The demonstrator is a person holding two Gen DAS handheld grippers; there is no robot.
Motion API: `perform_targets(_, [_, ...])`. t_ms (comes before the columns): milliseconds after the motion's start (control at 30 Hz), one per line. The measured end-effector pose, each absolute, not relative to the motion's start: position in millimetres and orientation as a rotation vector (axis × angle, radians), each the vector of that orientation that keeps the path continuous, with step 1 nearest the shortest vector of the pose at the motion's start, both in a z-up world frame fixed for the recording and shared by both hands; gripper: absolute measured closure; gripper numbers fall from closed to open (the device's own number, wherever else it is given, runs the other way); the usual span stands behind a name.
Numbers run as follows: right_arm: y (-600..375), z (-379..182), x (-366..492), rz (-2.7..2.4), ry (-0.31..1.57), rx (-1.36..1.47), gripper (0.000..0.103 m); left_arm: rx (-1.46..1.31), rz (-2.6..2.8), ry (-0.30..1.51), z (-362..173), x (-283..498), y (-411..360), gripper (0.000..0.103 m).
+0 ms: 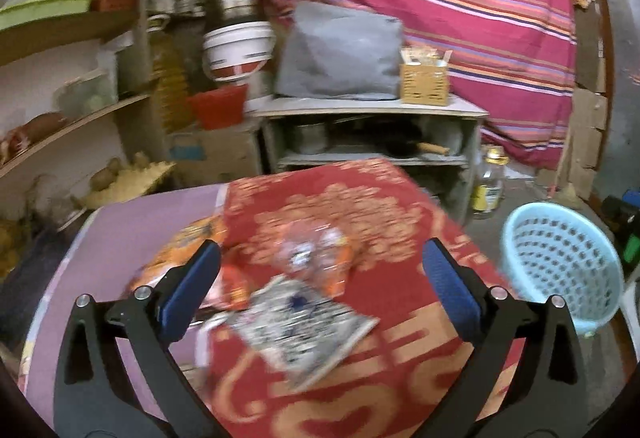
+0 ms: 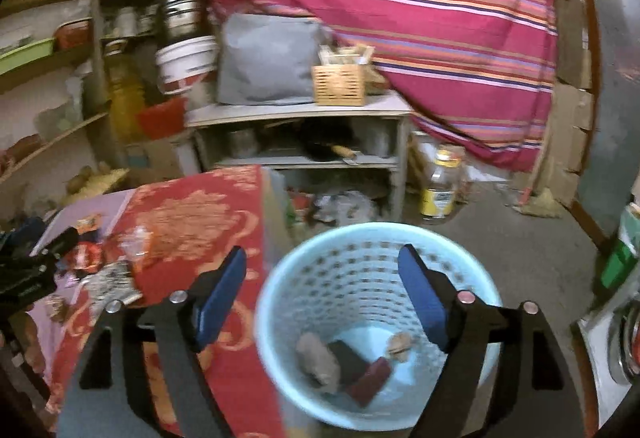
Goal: Collect trash
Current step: 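Return both tools to the table and close the left tool on brown cloth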
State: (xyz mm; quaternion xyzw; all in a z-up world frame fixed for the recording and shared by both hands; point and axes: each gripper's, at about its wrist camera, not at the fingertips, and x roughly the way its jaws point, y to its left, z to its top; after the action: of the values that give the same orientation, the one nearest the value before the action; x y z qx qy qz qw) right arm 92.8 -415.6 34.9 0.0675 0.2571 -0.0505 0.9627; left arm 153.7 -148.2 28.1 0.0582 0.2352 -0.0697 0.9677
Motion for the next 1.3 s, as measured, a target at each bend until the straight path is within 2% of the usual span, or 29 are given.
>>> perform_targets(167, [-365.7,32.0,102.0,-0.025,0.532,0.081,0.019,0.117,-0.054,0.523,9.2,155.3,-91.6,0.006])
perform_targets(367, [-318.6,17.5,118.4,0.021,0.562,0.045,0.017,0.121,-0.005,0.588,-16.1,158.5,-46.5,0.006])
perform_targets(700, [-271.6,-4.7,148.2,0.061,0.624,0.074,0.016,0.119,-0.057,0.691,-50.3,157.8,-19.0,0.007])
perform_targets(800, [-263.0,-8.5,153.6,0.065,0.635,0.074,0.016,0.101,-0.111,0.738,-58.7,161.3,-15.5,0.020])
perform_targets(867, [-256.2,-12.0,156.2,0.064,0.646,0.058,0.016,0.078,-0.143,0.770,-63.1,165.7,-12.7,0.039])
perform_targets(933, [-252.2,-14.7,158.0,0.063,0.656,0.050,0.016,0.046,-0.195,0.793,-65.3,168.5,-10.6,0.050])
perform_targets(1300, [-209.5,-36.9,176.2,0.124,0.750,-0.030,0.016,0.061,-0.108,0.672,-29.2,167.9,4.1,0.051])
